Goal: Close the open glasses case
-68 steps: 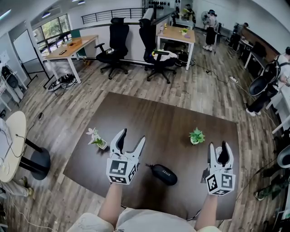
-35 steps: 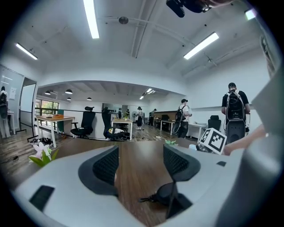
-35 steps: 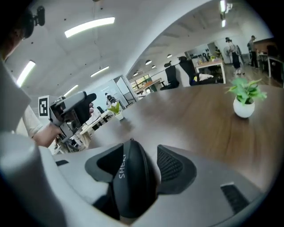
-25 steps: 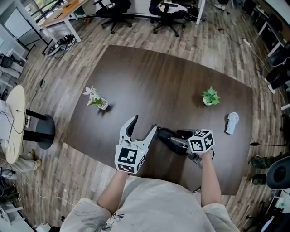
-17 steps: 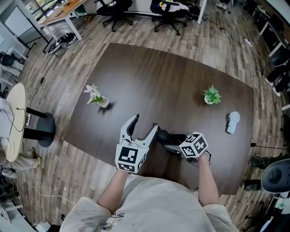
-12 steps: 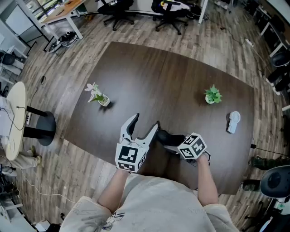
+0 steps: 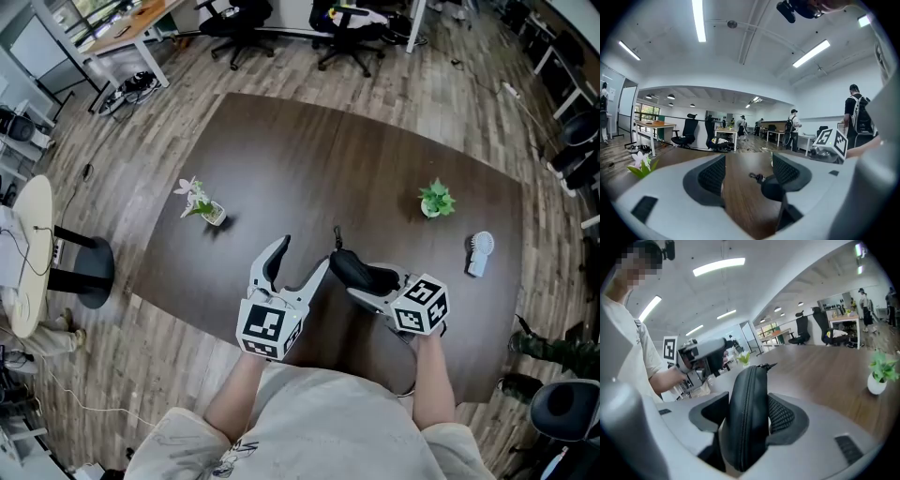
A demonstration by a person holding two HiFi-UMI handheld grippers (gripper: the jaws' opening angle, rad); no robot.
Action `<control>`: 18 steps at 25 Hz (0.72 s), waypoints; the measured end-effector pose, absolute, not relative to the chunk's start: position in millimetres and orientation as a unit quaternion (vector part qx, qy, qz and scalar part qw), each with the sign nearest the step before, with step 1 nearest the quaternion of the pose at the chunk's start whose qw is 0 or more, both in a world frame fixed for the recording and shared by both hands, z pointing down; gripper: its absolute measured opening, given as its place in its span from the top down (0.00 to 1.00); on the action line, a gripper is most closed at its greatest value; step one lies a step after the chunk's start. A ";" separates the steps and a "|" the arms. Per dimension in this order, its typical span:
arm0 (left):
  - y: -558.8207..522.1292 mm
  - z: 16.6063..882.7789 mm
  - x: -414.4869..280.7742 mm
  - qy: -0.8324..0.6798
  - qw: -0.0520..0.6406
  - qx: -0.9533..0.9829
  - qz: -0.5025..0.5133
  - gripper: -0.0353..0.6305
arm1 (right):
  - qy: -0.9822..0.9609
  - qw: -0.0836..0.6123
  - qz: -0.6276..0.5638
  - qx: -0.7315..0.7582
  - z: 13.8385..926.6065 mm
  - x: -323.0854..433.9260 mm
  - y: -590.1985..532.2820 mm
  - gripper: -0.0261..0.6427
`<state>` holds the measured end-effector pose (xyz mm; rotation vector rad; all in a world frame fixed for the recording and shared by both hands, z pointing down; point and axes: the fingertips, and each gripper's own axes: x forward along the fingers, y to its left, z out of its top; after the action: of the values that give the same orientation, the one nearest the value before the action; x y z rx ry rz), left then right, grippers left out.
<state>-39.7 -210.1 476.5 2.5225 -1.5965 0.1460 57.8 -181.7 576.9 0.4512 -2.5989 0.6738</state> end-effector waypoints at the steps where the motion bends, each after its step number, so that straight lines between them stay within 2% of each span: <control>1: -209.9 470.6 -38.8 -0.532 0.073 0.842 0.045 0.47 | -0.939 0.179 0.235 0.175 560.3 60.6 -187.7 0.57; 5: -211.9 440.8 -38.7 -0.537 0.048 0.842 0.027 0.47 | -0.945 0.036 0.187 0.264 475.5 85.3 -213.9 0.57; 8: -213.7 422.0 -36.8 -0.536 0.031 0.843 0.011 0.47 | -0.926 -0.029 0.114 0.359 421.4 116.4 -226.3 0.57; 12: -213.7 409.1 -31.0 -0.525 0.016 0.851 -0.008 0.47 | -0.885 -0.078 0.010 0.459 376.2 150.5 -222.9 0.57; 18: -207.6 390.5 -7.8 -0.494 0.003 0.869 -0.036 0.47 | -0.881 -0.100 -0.003 0.462 361.6 163.1 -212.7 0.57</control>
<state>-7.8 -207.6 390.5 2.7228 -1.5489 -0.1137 163.1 -212.7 361.6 1.5530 -2.9598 -0.0095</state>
